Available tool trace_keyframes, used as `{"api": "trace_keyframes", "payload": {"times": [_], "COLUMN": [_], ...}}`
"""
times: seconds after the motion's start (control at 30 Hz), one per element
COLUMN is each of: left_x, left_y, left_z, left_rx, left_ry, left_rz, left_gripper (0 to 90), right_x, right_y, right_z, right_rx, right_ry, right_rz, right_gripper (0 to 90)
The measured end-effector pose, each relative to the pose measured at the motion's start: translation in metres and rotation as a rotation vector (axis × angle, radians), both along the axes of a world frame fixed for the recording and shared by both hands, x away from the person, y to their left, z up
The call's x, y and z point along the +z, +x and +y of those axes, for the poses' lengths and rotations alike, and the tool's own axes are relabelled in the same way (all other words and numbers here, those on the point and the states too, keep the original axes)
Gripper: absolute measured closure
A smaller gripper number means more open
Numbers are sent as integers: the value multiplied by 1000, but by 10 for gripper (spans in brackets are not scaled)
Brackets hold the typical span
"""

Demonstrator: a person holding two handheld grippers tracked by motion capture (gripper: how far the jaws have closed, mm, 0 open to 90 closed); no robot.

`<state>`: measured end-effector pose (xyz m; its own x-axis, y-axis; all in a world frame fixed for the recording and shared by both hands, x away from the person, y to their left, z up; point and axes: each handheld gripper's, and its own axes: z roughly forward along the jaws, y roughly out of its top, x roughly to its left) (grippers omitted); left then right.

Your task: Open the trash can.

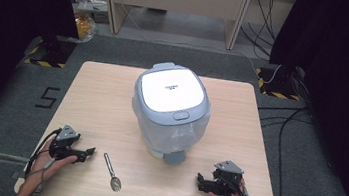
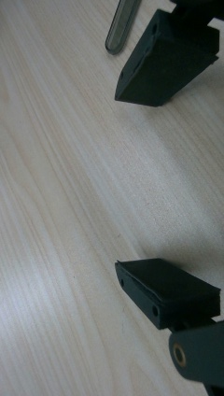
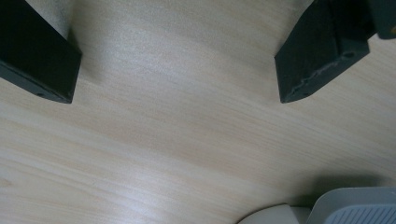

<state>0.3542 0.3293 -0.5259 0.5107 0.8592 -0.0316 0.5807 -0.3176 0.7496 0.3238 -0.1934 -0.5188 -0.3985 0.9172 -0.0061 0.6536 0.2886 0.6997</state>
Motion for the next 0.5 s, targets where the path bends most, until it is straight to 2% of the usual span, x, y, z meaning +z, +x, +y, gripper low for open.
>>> {"api": "trace_keyframes", "payload": {"times": [0.13, 0.3, 0.5], "left_x": [0, 0, 0], "left_y": [0, 0, 0], "left_z": [0, 0, 0], "left_rx": [0, 0, 0], "left_ry": [0, 0, 0], "left_rz": [0, 0, 0], "left_gripper": [144, 144, 143], "right_x": [0, 1, 0], "right_y": [1, 3, 4], "right_z": [-1, -3, 0], "right_rx": [0, -18, -4], "right_ry": [2, 35, 1], "right_rz": [2, 4, -1], "right_gripper": [3, 3, 19]}}
